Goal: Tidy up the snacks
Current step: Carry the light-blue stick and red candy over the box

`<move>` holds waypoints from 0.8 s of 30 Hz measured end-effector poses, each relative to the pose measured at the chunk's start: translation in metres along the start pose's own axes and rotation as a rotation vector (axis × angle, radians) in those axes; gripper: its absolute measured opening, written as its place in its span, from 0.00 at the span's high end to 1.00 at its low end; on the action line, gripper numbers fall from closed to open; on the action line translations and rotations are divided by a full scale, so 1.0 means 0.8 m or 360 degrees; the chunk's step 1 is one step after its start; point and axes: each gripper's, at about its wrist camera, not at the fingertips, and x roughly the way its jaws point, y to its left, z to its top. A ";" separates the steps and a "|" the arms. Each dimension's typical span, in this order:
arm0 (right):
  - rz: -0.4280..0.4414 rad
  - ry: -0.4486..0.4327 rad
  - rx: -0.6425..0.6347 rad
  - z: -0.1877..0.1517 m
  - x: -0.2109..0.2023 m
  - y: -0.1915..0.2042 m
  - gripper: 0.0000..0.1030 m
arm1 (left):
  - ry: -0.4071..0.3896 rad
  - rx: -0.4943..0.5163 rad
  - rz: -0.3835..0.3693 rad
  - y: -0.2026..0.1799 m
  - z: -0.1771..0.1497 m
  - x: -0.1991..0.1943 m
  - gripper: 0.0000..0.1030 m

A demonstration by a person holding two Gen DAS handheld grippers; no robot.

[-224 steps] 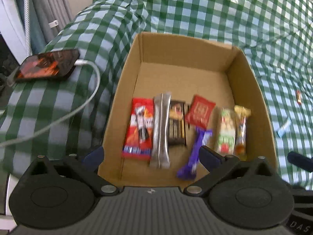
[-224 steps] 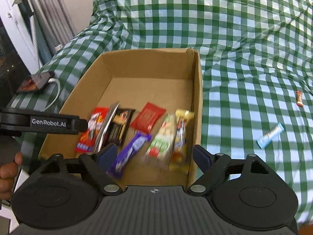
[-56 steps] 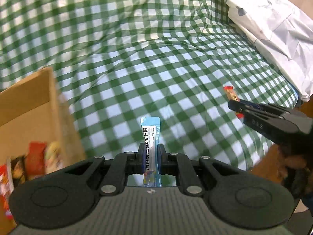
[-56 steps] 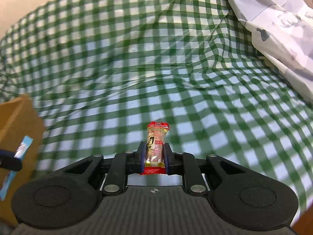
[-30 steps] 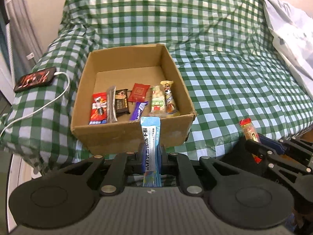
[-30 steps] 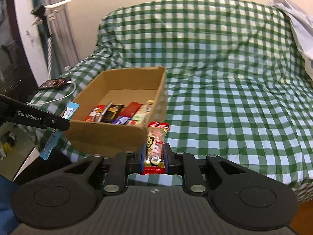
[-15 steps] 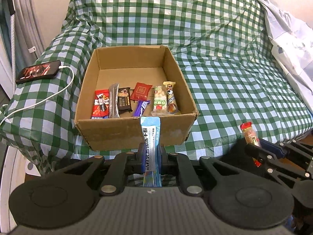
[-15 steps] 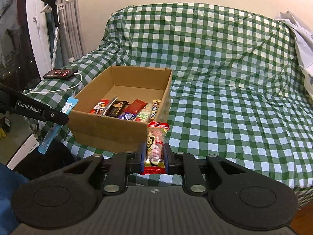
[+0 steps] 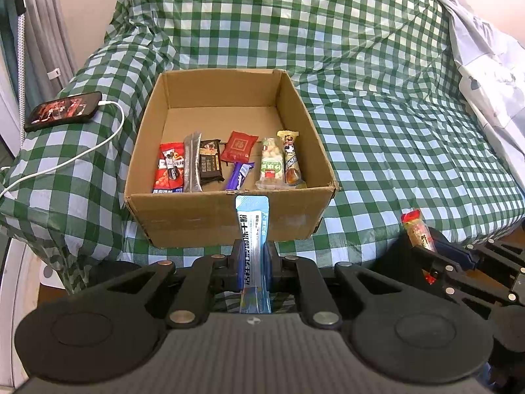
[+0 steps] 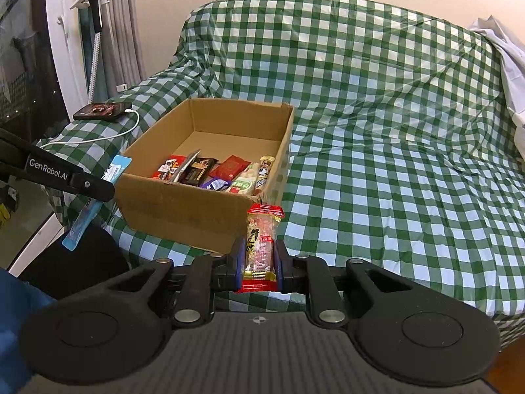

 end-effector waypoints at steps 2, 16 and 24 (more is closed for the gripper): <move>0.0003 0.0011 0.0000 0.000 0.002 0.000 0.82 | 0.0007 -0.0002 0.0001 0.000 0.000 0.002 0.88; 0.0009 0.0063 -0.0016 0.010 0.019 0.002 0.82 | 0.0026 -0.0036 0.0014 0.015 0.012 0.017 0.88; 0.0017 0.0080 -0.0034 0.025 0.035 0.009 0.82 | 0.0026 -0.0078 0.0023 0.031 0.026 0.027 0.88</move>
